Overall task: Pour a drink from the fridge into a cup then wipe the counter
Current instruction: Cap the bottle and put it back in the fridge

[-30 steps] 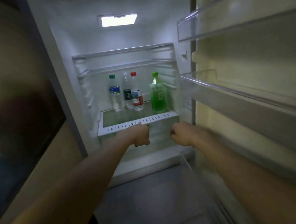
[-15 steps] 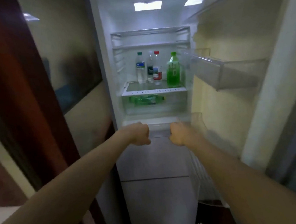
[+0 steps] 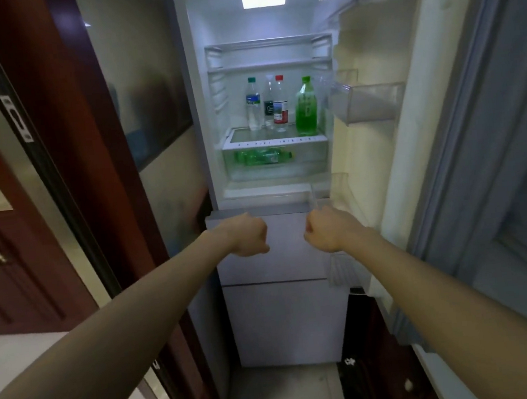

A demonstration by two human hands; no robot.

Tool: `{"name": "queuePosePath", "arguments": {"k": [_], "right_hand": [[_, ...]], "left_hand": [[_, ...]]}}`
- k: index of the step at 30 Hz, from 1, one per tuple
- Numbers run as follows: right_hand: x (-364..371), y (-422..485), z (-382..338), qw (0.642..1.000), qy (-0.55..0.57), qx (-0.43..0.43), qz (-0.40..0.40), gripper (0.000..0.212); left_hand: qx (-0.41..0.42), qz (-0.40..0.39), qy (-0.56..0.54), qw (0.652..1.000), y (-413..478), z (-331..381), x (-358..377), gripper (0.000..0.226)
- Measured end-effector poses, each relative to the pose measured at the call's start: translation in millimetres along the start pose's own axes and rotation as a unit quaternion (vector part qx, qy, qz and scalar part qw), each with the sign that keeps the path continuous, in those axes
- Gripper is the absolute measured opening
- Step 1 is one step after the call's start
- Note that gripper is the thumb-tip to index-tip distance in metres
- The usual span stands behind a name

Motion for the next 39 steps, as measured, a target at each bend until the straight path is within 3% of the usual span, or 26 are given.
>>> {"name": "queuePosePath", "arguments": {"k": [7, 11, 13, 16, 18, 20, 23, 26, 29, 34, 39], "right_hand": [[-7, -62, 13, 1.000, -0.018, -0.003, 0.022, 0.028], [-17, -103, 13, 0.997, -0.019, -0.008, 0.073, 0.028], [-26, -129, 11, 0.987, -0.026, -0.031, 0.155, 0.028], [-41, -178, 12, 0.929, -0.045, -0.046, 0.364, 0.022], [-44, -209, 23, 0.886, -0.018, 0.015, 0.464, 0.022], [-44, -226, 37, 0.853, 0.054, 0.103, 0.509, 0.030], [-38, -225, 57, 0.830, 0.201, 0.233, 0.465, 0.049], [-25, -210, 58, 0.831, 0.281, 0.272, 0.397, 0.059], [-22, -203, 44, 0.807, 0.302, 0.288, 0.419, 0.058], [-27, -186, 19, 0.804, 0.279, 0.257, 0.458, 0.035], [-24, -149, -2, 0.837, 0.293, 0.140, 0.440, 0.029]], "left_hand": [[0.044, 0.003, 0.011, 0.999, -26, 37, -1, 0.042], [0.067, 0.007, 0.020, 0.998, -45, 58, 6, 0.039], [0.081, 0.007, 0.018, 0.997, -54, 65, 13, 0.035], [0.099, 0.025, 0.009, 0.995, -68, 70, 21, 0.031], [0.109, 0.023, 0.002, 0.994, -78, 71, 27, 0.031], [0.112, 0.027, 0.000, 0.993, -89, 72, 32, 0.031], [0.112, 0.037, -0.004, 0.993, -106, 71, 37, 0.030], [0.107, 0.043, -0.011, 0.993, -121, 62, 38, 0.030], [0.094, 0.046, -0.021, 0.994, -135, 45, 37, 0.030], [0.074, 0.046, -0.021, 0.996, -142, 26, 38, 0.030], [0.051, 0.045, -0.032, 0.997, -137, 9, 41, 0.026]]}}
Point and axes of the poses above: each hand's wrist, its own y-axis towards the middle knuckle, its own x-axis out of the palm, z = x × y, the point moved 3 cm from there along y, towards the middle knuckle, and after that the axes turned 3 degrees about -x, right-handed, at the moved point
